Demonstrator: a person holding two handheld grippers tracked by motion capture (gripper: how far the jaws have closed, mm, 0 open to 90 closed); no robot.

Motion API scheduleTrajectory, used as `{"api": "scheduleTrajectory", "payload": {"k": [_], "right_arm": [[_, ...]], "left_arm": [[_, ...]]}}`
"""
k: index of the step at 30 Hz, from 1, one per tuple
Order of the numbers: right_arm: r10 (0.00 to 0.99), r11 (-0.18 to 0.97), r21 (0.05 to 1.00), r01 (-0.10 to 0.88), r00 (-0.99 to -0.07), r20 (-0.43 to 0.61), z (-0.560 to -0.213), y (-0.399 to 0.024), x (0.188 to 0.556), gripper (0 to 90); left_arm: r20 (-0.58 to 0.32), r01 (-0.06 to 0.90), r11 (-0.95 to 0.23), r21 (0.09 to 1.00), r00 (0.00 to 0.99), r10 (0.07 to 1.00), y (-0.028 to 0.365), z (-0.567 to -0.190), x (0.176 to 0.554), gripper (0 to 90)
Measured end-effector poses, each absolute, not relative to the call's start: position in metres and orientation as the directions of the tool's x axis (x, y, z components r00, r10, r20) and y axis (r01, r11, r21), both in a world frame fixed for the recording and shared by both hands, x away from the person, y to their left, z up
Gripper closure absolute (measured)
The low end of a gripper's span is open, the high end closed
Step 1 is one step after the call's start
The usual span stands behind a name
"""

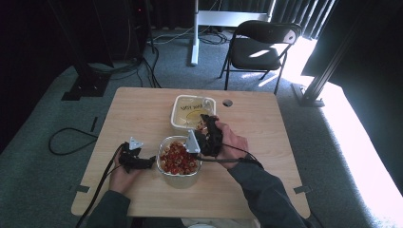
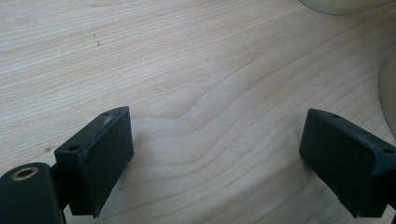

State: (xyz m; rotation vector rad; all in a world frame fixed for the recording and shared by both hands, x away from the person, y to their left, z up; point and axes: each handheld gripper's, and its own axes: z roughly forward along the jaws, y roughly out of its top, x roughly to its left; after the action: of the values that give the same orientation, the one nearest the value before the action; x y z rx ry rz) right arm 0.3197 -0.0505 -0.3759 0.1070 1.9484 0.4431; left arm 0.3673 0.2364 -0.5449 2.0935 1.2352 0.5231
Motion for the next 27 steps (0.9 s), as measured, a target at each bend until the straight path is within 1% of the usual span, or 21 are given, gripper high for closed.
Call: {"api": "scheduleTrajectory", "payload": {"k": [4,8,15,16,17,22,27], "right_arm": [[0.199,0.948,0.273,-0.164,-0.368,-0.909,-0.379,-0.045,0.313,36.8],[0.095,0.967,0.16,-0.197,-0.303,-0.948,-0.383,-0.039,0.305,36.8],[-0.058,0.968,-0.005,-0.249,-0.206,-0.977,-0.391,-0.029,0.292,37.3],[-0.092,0.967,-0.046,-0.251,-0.174,-0.98,-0.393,-0.027,0.29,37.6],[-0.092,0.967,-0.046,-0.251,-0.174,-0.98,-0.393,-0.027,0.29,37.6],[-0.143,0.961,-0.107,-0.256,-0.124,-0.982,-0.396,-0.026,0.287,37.9],[-0.166,0.954,-0.141,-0.264,-0.077,-0.983,-0.397,-0.025,0.283,39.1]], "left_arm": [[0.014,0.622,-0.349,0.701,0.477,0.879,0.236,-0.545,0.367,10.4],[0.014,0.621,-0.349,0.701,0.478,0.879,0.236,-0.545,0.367,10.4],[0.016,0.621,-0.351,0.701,0.478,0.878,0.236,-0.545,0.367,10.4],[0.016,0.621,-0.351,0.7,0.479,0.878,0.236,-0.545,0.367,10.4],[0.017,0.621,-0.352,0.7,0.479,0.878,0.237,-0.545,0.367,10.4],[0.016,0.621,-0.352,0.7,0.479,0.878,0.237,-0.545,0.367,10.4],[0.016,0.623,-0.352,0.699,0.479,0.878,0.237,-0.545,0.367,10.4]]}}
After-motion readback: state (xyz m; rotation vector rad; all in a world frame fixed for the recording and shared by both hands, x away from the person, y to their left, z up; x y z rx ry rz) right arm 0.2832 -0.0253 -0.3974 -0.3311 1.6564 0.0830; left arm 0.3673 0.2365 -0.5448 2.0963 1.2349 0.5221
